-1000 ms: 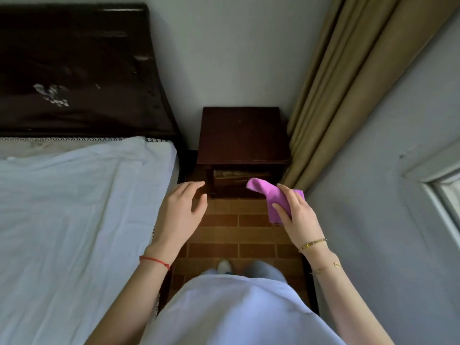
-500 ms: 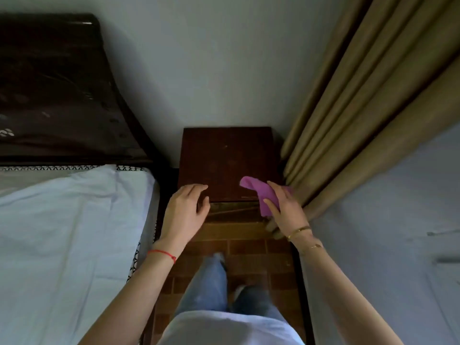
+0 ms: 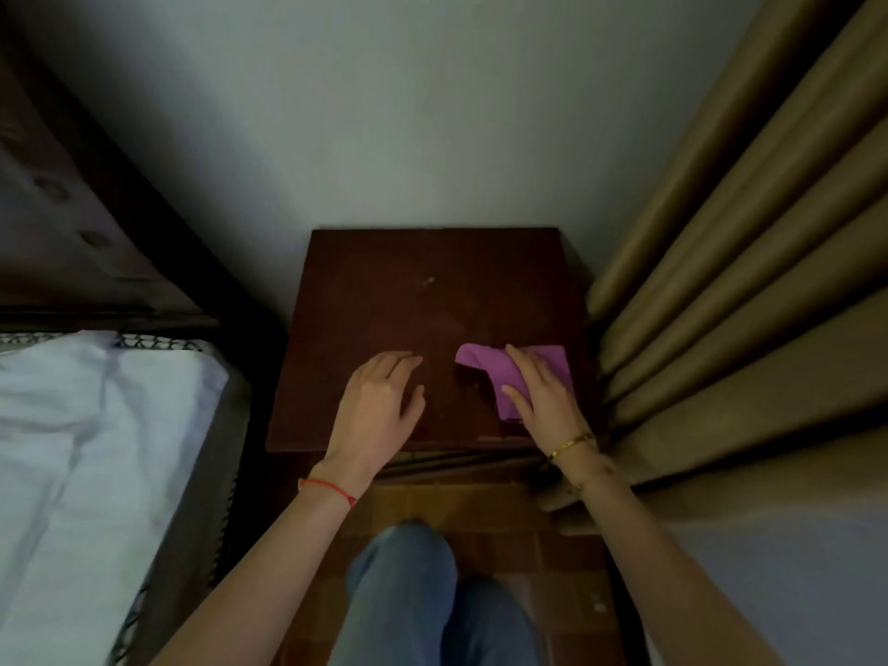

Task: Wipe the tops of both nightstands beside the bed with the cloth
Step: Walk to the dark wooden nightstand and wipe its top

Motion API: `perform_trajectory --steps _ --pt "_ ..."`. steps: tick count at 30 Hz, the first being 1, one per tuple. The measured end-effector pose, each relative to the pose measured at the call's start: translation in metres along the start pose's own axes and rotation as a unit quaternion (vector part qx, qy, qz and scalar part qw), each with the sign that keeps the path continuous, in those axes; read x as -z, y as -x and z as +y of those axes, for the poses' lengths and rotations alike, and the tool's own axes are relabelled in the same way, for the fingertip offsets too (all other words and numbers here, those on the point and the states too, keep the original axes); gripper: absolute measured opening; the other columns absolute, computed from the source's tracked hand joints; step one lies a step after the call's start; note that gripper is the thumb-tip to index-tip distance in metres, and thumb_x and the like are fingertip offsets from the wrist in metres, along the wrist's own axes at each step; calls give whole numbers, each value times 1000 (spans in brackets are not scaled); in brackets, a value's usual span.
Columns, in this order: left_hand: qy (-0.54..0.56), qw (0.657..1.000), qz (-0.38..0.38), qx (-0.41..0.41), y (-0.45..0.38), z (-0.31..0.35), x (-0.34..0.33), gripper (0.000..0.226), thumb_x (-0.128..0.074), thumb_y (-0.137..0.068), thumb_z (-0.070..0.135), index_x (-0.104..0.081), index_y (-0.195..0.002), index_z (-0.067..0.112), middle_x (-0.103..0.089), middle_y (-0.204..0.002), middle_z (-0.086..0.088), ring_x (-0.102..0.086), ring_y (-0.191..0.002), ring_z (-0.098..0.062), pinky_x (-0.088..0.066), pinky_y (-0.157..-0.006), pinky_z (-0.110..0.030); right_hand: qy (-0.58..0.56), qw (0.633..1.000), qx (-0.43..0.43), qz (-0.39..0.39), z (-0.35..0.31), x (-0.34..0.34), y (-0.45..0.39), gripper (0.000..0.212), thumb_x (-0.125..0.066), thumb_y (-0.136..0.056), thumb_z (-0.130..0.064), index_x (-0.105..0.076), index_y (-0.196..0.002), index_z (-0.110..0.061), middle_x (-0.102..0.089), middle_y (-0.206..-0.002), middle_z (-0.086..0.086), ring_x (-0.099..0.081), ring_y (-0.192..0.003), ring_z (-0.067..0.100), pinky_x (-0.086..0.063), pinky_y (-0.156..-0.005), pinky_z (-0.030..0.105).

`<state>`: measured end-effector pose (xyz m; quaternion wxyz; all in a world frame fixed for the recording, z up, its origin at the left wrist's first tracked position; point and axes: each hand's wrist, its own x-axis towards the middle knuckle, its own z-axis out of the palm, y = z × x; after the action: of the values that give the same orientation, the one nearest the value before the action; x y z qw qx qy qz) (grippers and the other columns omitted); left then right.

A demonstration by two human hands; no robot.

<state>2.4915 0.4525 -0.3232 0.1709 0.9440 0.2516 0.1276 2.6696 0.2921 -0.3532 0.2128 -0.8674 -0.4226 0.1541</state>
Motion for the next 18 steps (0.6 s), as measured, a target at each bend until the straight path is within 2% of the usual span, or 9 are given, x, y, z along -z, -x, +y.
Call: perform_trajectory --steps 3,6,10,14,18 --pt "-14 1000 21 -1 -11 -25 -47 42 -57 -93 27 -55 -133 13 -56 -134 -2 -48 -128 -20 -40 -107 -38 44 997 63 19 30 -35 -20 54 -38 -98 -37 -27 -148 -18 -29 -154 4 -20 -144 21 -9 -119 34" --pt "-23 999 43 -5 -15 -44 -80 47 -59 -92 29 -53 -136 13 -52 -140 -4 -43 -133 -23 -37 -110 -42 107 988 106 35 41 -50 -26 65 -15 -92 -51 -21 -149 -22 -20 -156 -1 -12 -146 16 -1 -120 35" --pt "-29 995 89 -23 -17 -56 -107 50 -52 -92 37 -55 -134 12 -52 -140 -8 -43 -133 -26 -37 -109 -48 164 971 170 42 44 -59 -15 66 -7 -89 -56 -10 -150 -31 -5 -157 -12 1 -145 8 11 -116 30" --pt "-3 994 107 -23 -20 -60 -112 56 -44 -90 47 -57 -133 14 -54 -139 -6 -44 -132 -23 -36 -110 -46 162 969 182 34 66 -48 -11 70 -8 -83 -63 -11 -148 -39 -5 -155 -18 2 -145 7 9 -116 31" --pt "6 994 107 -12 -20 -60 -111 55 -45 -90 48 -56 -134 17 -52 -140 -3 -42 -134 -21 -34 -112 -45 209 972 98 35 81 -35 -46 70 -13 -84 -66 -10 -149 -38 -8 -158 -12 -2 -147 16 4 -117 38"
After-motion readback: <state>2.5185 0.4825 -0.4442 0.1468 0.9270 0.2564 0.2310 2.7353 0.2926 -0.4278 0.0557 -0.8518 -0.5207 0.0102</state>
